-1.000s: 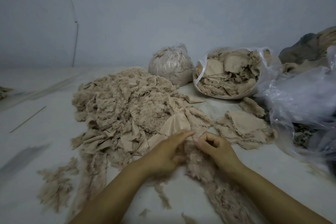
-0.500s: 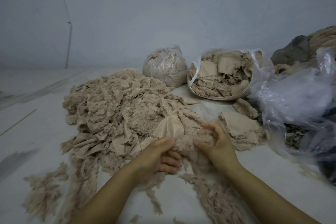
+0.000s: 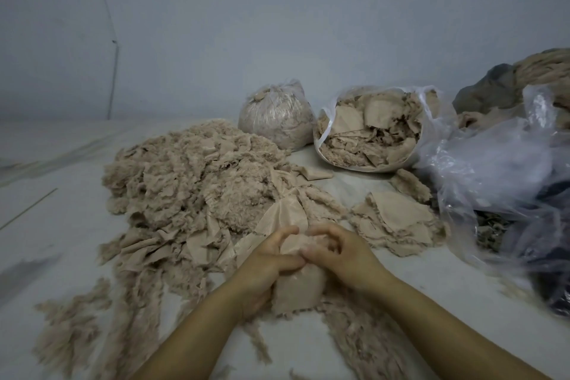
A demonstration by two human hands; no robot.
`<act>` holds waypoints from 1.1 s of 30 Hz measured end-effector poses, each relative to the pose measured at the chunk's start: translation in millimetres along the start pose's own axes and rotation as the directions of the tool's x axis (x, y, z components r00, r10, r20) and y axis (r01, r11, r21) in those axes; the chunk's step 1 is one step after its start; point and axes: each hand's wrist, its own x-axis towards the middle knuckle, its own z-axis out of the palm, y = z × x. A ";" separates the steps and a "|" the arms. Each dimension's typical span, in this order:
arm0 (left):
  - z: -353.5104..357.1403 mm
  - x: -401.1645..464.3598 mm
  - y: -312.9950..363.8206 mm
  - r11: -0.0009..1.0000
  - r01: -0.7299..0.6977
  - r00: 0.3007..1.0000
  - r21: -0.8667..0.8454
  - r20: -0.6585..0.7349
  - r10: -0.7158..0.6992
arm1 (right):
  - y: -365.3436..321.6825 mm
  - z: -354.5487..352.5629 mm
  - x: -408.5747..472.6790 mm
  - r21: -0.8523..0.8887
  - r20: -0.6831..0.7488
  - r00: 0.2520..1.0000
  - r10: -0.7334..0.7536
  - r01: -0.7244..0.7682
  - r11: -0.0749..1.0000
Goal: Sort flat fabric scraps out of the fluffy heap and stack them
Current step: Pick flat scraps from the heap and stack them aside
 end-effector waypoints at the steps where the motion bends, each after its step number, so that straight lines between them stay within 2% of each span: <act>1: -0.4 0.6 -0.3 1.000 -0.006 1.000 0.004 -0.009 0.006 | 1.2 4.2 -0.2 0.014 -0.015 1.000 -0.009 0.009 1.000; 4: -1.9 2.4 -0.9 0.999 -0.034 0.997 0.004 -0.066 0.034 | 3.0 9.0 0.3 0.070 -0.080 0.997 -0.020 0.026 0.997; 6: -2.5 2.8 -1.8 0.994 -0.105 0.987 0.026 -0.119 0.107 | -0.8 10.5 -0.6 0.089 -0.033 0.999 -0.010 0.013 0.996; 9: 3.5 -0.7 -0.9 0.945 -0.226 0.967 0.235 -0.065 0.247 | -9.7 15.9 -1.9 0.096 0.058 0.998 0.034 -0.040 0.995; 13: 7.1 0.5 0.4 0.792 -0.320 0.909 0.520 -0.066 0.411 | -16.0 21.7 -0.9 0.085 0.022 1.000 -0.001 -0.001 0.996; 15: 4.6 0.3 0.2 0.754 -0.335 0.891 0.566 -0.069 0.448 | -14.0 23.2 -1.7 0.104 0.002 1.000 0.006 -0.006 0.995; 18: -2.8 0.5 -3.9 0.749 -0.327 0.878 0.576 -0.109 0.467 | -10.4 22.2 -4.8 0.112 0.011 0.999 0.046 -0.047 0.993; 20: -9.6 3.3 -6.5 0.766 -0.287 0.866 0.575 -0.186 0.463 | -7.2 19.9 -7.5 0.107 0.008 0.998 0.068 -0.069 0.992; 23: -16.1 5.4 -3.3 0.804 -0.219 0.836 0.553 -0.319 0.447 | -9.9 18.5 -11.7 0.213 -0.023 0.998 0.056 -0.050 0.976; 25: -14.1 3.5 -0.2 0.865 -0.216 0.810 0.453 -0.411 0.418 | -11.3 19.2 -9.9 0.273 -0.141 0.988 0.059 -0.018 0.962; 26: -11.2 1.9 2.3 0.940 -0.197 0.841 0.278 -0.445 0.308 | -11.3 19.3 -7.3 0.297 -0.199 0.978 0.063 -0.001 0.955; 27: -6.9 1.3 3.9 0.991 -0.122 0.908 0.047 -0.399 0.131 | -11.6 19.4 -4.0 0.308 -0.248 0.967 0.064 0.016 0.951; 28: -0.4 -0.5 4.7 0.991 0.007 0.960 -0.135 -0.276 -0.044 | -13.3 19.9 -1.6 0.305 -0.284 0.957 0.062 0.029 0.952; 29: 7.2 -3.3 4.5 0.970 0.130 0.978 -0.204 -0.133 -0.159 | -14.0 20.8 0.2 0.299 -0.315 0.948 0.051 0.049 0.953; 31: 21.8 -7.5 0.1 0.948 0.201 0.979 -0.247 0.014 -0.204 | -14.8 23.7 0.8 0.308 -0.363 0.931 0.034 0.086 0.947; 33: 30.7 -5.9 -2.7 0.929 0.138 0.988 -0.344 -0.014 -0.152 | -12.0 24.0 -1.4 0.324 -0.357 0.933 0.036 0.088 0.942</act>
